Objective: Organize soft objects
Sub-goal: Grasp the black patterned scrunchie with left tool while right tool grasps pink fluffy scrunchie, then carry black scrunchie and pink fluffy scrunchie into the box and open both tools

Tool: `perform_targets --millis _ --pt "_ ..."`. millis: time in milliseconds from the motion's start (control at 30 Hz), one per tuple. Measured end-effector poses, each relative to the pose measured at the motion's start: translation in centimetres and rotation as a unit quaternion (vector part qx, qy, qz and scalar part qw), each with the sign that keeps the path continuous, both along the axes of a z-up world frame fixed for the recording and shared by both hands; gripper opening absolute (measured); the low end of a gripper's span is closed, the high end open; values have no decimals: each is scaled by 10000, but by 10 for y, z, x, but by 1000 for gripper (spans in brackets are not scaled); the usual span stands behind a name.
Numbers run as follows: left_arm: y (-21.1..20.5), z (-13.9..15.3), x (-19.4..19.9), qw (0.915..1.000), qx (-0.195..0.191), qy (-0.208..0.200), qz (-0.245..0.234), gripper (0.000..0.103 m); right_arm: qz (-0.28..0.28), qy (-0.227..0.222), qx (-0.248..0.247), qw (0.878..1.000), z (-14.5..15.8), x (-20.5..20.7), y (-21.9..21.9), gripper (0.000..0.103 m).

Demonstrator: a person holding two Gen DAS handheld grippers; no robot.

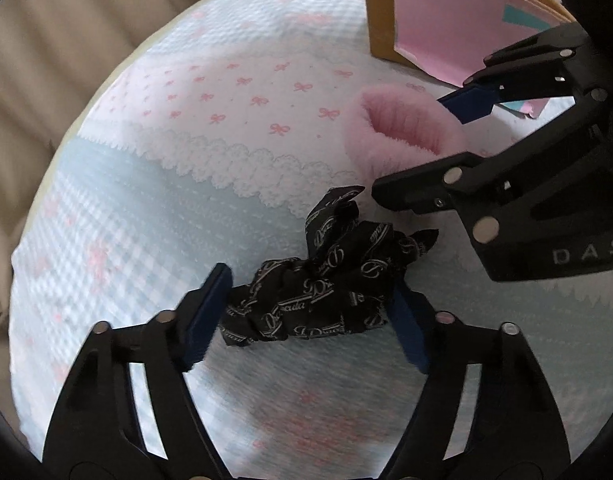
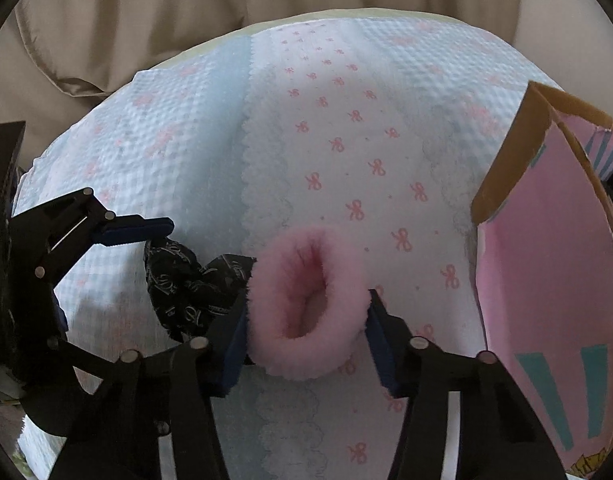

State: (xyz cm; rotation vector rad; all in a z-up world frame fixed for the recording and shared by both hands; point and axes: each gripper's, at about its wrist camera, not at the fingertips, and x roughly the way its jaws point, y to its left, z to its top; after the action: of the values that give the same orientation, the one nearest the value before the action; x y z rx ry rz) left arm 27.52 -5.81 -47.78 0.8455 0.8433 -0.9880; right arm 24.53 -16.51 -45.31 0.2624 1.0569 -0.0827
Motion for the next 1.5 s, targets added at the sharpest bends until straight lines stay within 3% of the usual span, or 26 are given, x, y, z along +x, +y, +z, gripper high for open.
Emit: perform_targets --millis 300,667,833,1133,1267,1500 --pt "1 9 0 9997 30 -202 146 47 -143 -198 -3 9997 12 -7 -4 31" --pt "25 51 19 9936 -397 -160 1048 45 -109 -552 -90 9984 54 -17 -3 30" --pt "34 95 15 9888 -573 -212 1365 45 -83 -763 -148 9969 100 -33 -1 30" --pt "51 212 -37 9761 -1013 -361 1887 45 -54 -1116 -266 9934 210 -79 -4 30" --pt "46 263 -58 9689 -1207 -430 2116 45 -44 -1223 -249 9922 249 -102 -14 30" --pt "18 322 -93 9531 -1479 -384 2613 45 -78 -1331 -164 9909 300 -144 -56 30"
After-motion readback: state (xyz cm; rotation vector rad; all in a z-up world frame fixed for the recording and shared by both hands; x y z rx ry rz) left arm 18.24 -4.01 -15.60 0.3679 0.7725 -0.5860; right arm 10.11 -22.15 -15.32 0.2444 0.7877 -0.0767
